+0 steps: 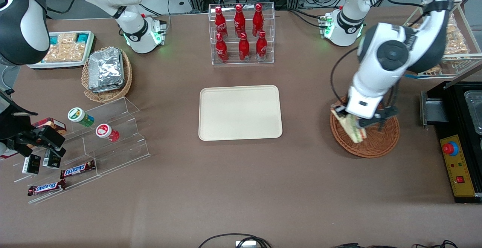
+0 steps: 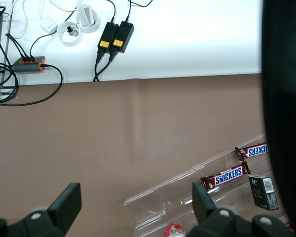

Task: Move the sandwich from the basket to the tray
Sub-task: 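Lift the sandwich and carry it with the left gripper toward the tray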

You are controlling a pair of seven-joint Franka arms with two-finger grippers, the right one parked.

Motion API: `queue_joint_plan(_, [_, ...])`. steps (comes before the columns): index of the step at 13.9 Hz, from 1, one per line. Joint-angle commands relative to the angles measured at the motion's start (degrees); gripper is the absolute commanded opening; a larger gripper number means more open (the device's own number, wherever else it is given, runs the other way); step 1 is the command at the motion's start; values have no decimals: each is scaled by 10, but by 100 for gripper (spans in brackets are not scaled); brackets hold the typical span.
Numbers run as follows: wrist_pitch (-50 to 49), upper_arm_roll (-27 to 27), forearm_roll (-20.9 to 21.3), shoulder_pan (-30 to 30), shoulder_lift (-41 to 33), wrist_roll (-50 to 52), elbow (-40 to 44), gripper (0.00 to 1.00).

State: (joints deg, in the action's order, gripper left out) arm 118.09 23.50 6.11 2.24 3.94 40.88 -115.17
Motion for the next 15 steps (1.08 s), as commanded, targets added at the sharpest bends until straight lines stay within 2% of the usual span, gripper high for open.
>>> queue_joint_plan(1, [-15,50,23,0,33,-3,35,0])
queue_joint_plan(4, [-11,98,29,-5,41,-1,40,0])
queue_joint_plan(11, [30,102,115,-116,114,10,42,0])
queue_joint_plan(15, [73,102,116,-151,164,43,39,0])
